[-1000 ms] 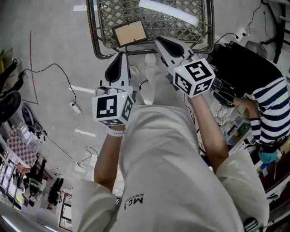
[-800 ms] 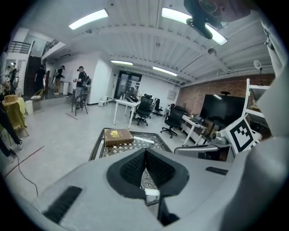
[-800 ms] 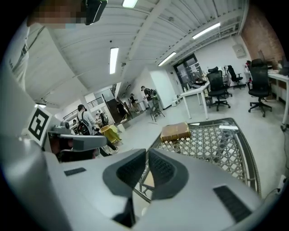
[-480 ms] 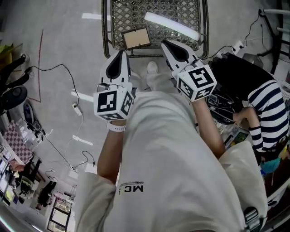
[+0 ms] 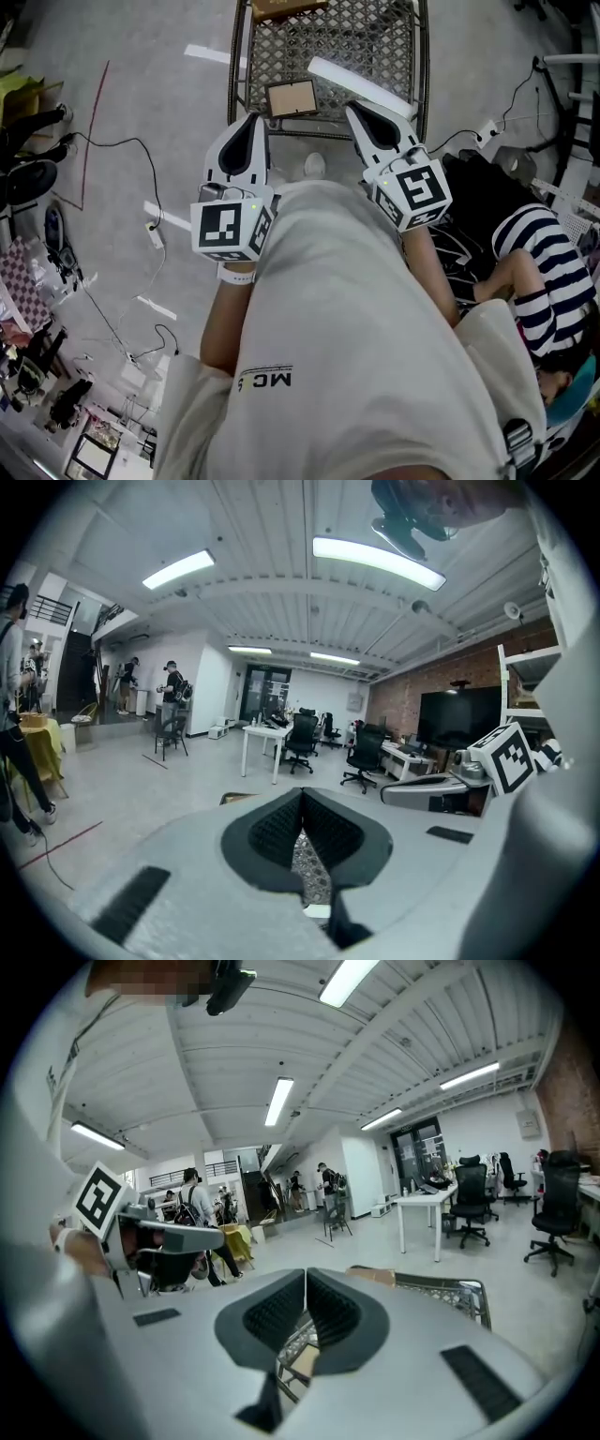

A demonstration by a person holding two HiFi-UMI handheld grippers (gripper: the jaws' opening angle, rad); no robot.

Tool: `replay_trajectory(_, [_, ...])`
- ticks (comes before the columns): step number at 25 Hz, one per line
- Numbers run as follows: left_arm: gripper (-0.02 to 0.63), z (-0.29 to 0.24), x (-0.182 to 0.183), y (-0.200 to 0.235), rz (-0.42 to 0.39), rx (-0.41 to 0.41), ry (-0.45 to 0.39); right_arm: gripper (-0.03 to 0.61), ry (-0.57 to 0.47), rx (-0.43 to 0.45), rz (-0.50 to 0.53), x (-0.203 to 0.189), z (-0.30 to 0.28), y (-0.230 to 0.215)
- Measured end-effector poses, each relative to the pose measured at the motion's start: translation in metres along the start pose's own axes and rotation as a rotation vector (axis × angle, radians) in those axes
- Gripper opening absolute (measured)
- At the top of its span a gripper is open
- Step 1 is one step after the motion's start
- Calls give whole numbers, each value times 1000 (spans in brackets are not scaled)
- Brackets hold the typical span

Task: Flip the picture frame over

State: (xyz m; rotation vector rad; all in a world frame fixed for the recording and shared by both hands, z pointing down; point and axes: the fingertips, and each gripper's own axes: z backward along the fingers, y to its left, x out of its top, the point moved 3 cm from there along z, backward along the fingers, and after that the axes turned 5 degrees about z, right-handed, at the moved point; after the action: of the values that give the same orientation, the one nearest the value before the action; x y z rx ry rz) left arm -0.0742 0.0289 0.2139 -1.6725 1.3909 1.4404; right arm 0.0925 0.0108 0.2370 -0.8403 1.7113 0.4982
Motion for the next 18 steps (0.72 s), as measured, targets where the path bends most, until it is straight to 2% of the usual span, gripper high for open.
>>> replay_trajectory(8, [25,15,8,3,-5,16,-30,21,-49,-5,26,20,8,7])
replay_trajectory(18, [25,18,9,4,-19,2,-31,17,-64,-36,27,20,6,7])
